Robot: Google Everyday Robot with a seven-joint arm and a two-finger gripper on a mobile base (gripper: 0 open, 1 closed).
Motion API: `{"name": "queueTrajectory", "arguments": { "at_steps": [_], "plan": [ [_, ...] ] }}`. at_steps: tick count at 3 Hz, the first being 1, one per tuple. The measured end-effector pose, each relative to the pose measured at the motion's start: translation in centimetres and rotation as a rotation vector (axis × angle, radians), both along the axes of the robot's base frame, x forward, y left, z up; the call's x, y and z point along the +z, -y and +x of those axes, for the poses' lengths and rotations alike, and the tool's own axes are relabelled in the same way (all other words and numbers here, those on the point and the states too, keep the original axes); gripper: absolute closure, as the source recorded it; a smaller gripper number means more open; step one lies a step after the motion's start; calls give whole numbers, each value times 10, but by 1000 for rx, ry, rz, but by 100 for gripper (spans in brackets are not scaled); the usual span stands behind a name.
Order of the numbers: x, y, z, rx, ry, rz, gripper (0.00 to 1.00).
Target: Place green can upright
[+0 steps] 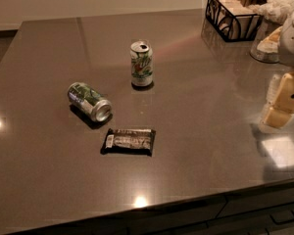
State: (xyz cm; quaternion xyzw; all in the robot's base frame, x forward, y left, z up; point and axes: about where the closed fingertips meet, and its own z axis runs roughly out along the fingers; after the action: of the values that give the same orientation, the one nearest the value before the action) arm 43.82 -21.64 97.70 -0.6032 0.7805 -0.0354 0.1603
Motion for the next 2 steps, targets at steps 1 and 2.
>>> {"name": "queueTrajectory", "arguments": {
  "at_steps": [1,2],
  "plan": [
    [0,0,0,0,0,0,0],
    [2,-15,1,0,-32,2,0]
  ]
}}
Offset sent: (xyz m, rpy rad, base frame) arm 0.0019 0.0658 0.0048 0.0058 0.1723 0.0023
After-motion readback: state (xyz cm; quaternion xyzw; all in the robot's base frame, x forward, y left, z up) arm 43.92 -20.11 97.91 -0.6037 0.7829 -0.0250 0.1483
